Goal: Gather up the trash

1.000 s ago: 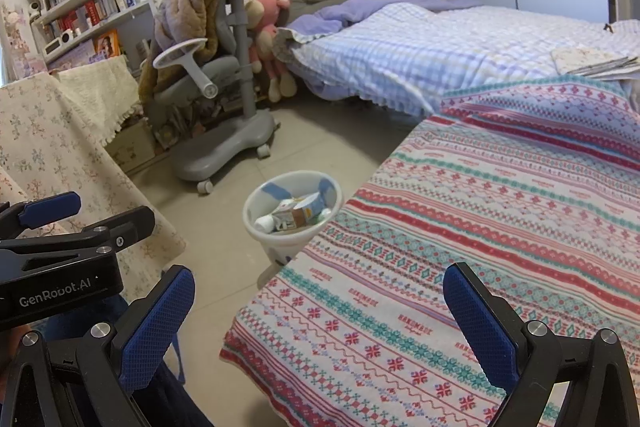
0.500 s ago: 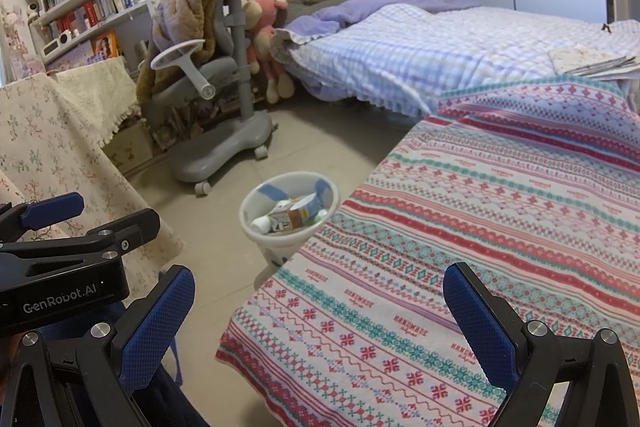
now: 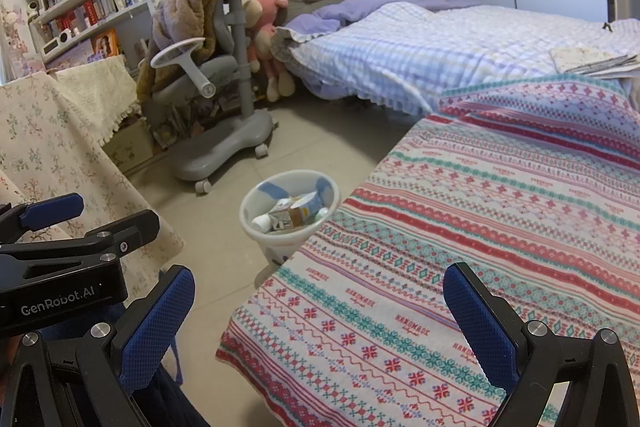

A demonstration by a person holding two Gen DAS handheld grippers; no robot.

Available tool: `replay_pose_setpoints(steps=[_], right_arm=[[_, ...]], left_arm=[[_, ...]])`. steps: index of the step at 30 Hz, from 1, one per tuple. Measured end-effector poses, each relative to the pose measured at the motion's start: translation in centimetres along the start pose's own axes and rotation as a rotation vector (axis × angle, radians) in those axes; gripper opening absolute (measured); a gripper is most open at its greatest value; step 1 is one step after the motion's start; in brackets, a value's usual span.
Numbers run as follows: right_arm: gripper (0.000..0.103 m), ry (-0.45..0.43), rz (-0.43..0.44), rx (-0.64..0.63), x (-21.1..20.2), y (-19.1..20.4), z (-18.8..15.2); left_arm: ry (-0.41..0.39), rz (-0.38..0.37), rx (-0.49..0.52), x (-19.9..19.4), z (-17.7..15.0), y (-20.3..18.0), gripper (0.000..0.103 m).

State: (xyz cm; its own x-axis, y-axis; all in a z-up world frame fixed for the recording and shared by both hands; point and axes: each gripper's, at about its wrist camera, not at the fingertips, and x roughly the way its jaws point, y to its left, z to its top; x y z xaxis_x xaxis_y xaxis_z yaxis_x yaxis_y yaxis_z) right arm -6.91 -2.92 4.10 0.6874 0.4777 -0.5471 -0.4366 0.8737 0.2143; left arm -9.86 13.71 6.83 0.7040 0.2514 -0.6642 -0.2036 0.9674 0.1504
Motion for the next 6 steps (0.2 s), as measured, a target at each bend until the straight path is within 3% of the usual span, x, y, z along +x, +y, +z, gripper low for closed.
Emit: replay_pose_setpoints(steps=[6], right_arm=[[0.103, 0.002, 0.0, 0.003, 0.2, -0.02, -0.09]], left_arm=[[0.003, 0.001, 0.0, 0.14, 0.1, 0.08, 0.089]])
